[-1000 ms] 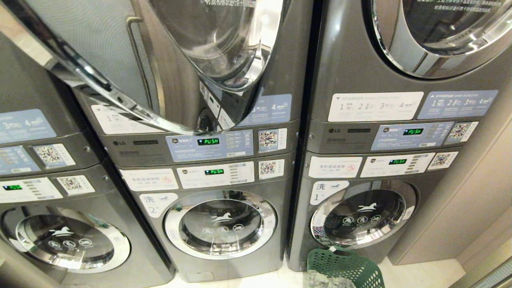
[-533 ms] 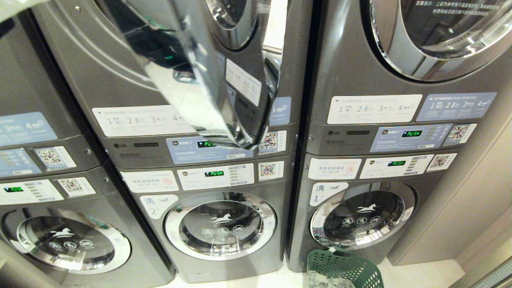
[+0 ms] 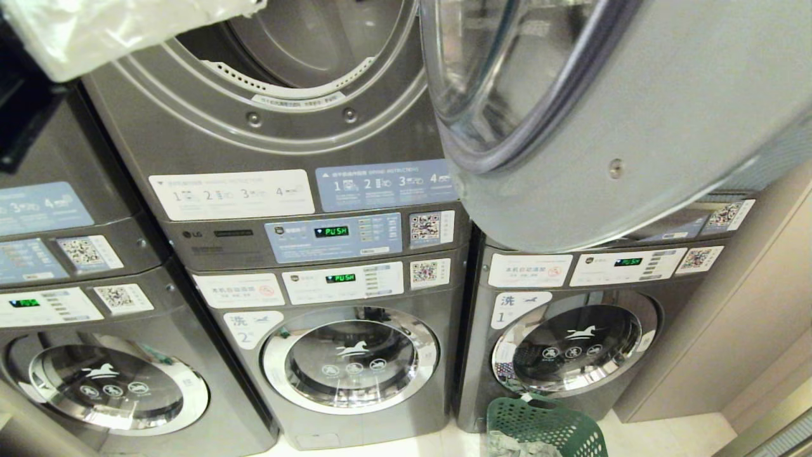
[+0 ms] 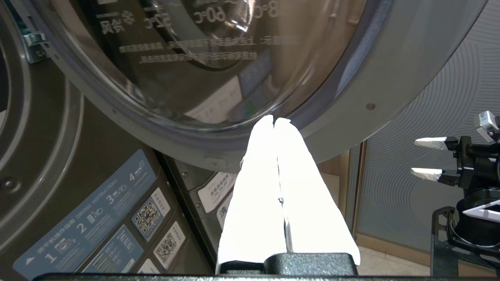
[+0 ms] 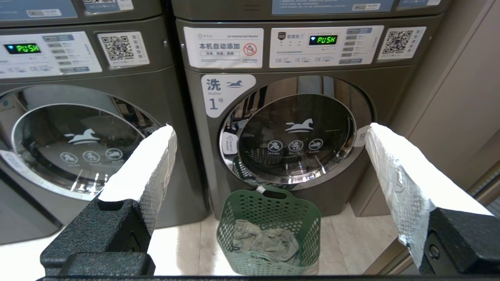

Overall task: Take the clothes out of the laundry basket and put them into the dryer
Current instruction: Open the dryer

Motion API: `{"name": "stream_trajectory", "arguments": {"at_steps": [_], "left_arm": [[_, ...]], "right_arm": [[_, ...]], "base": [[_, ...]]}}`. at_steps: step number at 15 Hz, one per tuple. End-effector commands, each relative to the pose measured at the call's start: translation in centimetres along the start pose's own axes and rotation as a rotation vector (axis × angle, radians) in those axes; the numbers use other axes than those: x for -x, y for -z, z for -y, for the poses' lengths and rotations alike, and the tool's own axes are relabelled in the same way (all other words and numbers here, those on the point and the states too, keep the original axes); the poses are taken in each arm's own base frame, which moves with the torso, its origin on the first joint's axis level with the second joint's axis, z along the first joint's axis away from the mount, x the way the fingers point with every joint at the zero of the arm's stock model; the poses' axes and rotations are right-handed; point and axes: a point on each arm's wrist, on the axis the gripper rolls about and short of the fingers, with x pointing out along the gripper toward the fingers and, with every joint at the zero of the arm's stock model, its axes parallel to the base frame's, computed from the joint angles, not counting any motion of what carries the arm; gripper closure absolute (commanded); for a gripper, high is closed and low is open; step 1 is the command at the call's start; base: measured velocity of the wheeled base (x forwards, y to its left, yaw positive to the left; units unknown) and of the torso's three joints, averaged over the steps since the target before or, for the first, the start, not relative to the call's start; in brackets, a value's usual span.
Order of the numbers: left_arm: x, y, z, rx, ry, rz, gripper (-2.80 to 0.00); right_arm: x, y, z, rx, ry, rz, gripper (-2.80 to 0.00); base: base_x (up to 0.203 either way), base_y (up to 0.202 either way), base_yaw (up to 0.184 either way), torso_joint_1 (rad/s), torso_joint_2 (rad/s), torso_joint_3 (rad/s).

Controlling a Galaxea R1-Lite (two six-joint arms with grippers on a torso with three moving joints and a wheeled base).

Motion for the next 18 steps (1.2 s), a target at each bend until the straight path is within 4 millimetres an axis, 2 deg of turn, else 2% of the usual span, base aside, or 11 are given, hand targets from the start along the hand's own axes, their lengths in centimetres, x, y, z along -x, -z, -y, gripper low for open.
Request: {"name": "stream_trajectory", "arguments": {"at_steps": [1,14,18], "left_arm": [[0.0,0.0,0.0,0.001,-0.006,-0.001,0.0],[2.1,0.4,0.6,0.045,-0.103,-0.022,0.0],[5.3,1.9,2.1,0.057,-0.107,-0.061,0.0]], "right_arm": [[0.0,0.0,0.0,-0.001,0.0,0.0,-2.8],[0.0,0.0,0.0,-0.001,0.0,0.0,-2.8],[0.0,0.0,0.0,-0.001,0.0,0.0,-2.8]], "base": [[0.0,0.0,0.0,0.056,-0.13,-0.071],[0.0,0.0,0.0,0.058,-0.12,-0.059],[0.0,0.0,0.0,0.051,-0.11,-0.049]]}}
